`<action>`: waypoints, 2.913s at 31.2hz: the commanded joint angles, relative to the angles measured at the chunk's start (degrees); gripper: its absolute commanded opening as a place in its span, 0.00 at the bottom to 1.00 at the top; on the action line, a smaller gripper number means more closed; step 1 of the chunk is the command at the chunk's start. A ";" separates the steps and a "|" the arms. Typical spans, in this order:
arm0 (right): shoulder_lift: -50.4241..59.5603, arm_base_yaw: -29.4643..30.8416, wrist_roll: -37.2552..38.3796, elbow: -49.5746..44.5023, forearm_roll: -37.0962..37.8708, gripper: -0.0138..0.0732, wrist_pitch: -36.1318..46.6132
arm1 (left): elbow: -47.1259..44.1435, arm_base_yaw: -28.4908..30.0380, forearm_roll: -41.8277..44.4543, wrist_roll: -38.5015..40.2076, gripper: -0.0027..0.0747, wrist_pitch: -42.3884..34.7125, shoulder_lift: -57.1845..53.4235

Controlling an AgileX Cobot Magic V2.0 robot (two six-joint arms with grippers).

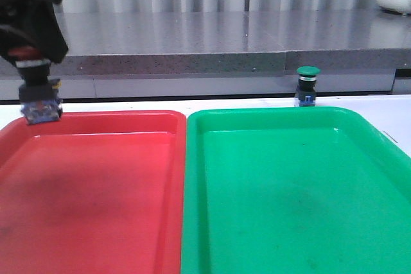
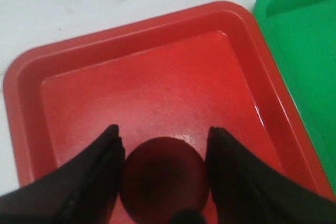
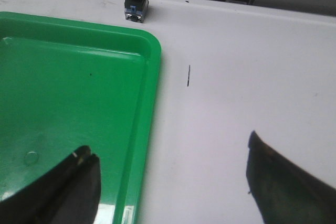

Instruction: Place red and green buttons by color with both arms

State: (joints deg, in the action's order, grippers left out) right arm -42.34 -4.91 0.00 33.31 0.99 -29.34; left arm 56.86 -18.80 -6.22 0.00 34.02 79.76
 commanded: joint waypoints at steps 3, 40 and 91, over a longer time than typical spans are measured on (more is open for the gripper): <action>-0.01 0.18 -0.58 1.78 0.77 0.84 3.78 | -3.73 -3.14 -2.23 0.37 0.46 -9.29 -2.03; -0.01 0.18 -0.58 1.78 0.77 0.84 3.78 | -7.06 -6.24 -1.68 0.37 0.59 -20.22 9.51; -0.01 0.18 -0.58 1.78 0.77 0.84 3.78 | -18.03 -6.24 -0.14 0.37 0.72 -1.78 -46.91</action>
State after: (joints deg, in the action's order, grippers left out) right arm -42.34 -4.91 0.00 33.31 0.99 -29.34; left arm 38.85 -25.32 -5.65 0.00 35.88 34.92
